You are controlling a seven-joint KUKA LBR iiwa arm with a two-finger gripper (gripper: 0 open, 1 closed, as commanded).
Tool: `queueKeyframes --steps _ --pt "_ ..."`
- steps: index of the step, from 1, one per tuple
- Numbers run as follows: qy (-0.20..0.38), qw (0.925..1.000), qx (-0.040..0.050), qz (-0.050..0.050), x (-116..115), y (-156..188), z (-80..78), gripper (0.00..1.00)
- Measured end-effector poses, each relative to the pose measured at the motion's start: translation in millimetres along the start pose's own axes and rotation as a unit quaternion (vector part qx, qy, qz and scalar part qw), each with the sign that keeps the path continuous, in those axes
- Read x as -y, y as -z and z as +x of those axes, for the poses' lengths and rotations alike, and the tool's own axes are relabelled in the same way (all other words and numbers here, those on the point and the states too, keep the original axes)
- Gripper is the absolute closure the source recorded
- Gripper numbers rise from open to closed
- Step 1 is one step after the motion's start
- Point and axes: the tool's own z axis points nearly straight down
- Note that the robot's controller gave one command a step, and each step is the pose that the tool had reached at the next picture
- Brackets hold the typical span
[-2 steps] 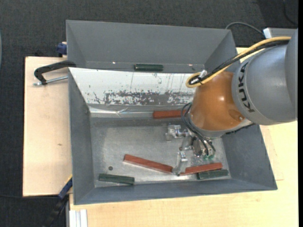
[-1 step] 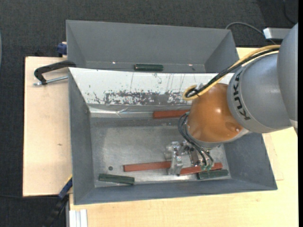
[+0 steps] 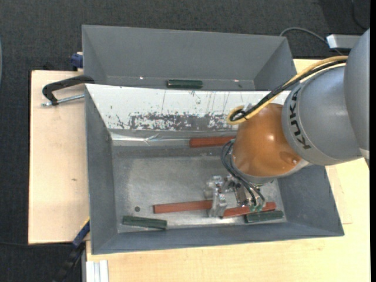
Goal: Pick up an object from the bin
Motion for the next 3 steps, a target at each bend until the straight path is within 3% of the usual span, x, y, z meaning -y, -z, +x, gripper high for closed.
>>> queueKeyframes --steps 1,2,3 --pt "-0.01 0.9999 0.0029 0.001 28 121 0.3 1.0" --pt "-0.01 0.9999 0.0029 0.0 28 121 0.3 1.0" --pt "-0.001 1.0 0.002 0.001 -10 166 -30.0 1.0"
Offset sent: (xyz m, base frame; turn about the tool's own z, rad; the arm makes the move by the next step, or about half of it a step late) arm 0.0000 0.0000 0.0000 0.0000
